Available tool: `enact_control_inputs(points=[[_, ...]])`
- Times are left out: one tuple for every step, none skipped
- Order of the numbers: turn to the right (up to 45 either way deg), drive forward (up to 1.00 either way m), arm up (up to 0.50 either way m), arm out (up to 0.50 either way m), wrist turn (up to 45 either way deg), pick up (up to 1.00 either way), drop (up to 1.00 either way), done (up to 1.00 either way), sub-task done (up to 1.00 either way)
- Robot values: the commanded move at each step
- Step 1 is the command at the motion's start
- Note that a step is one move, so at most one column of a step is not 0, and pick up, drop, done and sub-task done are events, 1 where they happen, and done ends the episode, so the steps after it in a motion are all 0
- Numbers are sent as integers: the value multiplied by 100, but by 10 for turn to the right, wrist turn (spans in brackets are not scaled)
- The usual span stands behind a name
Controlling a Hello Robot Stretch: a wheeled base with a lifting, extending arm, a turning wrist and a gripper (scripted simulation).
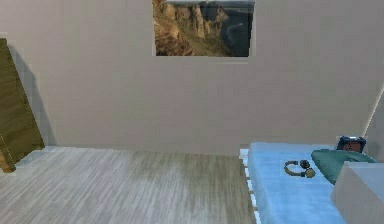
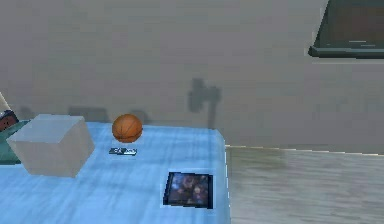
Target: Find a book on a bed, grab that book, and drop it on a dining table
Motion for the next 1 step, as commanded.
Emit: enact_control_inputs(points=[[0, 0, 0, 38, 0, 0, 0, 0, 0]])
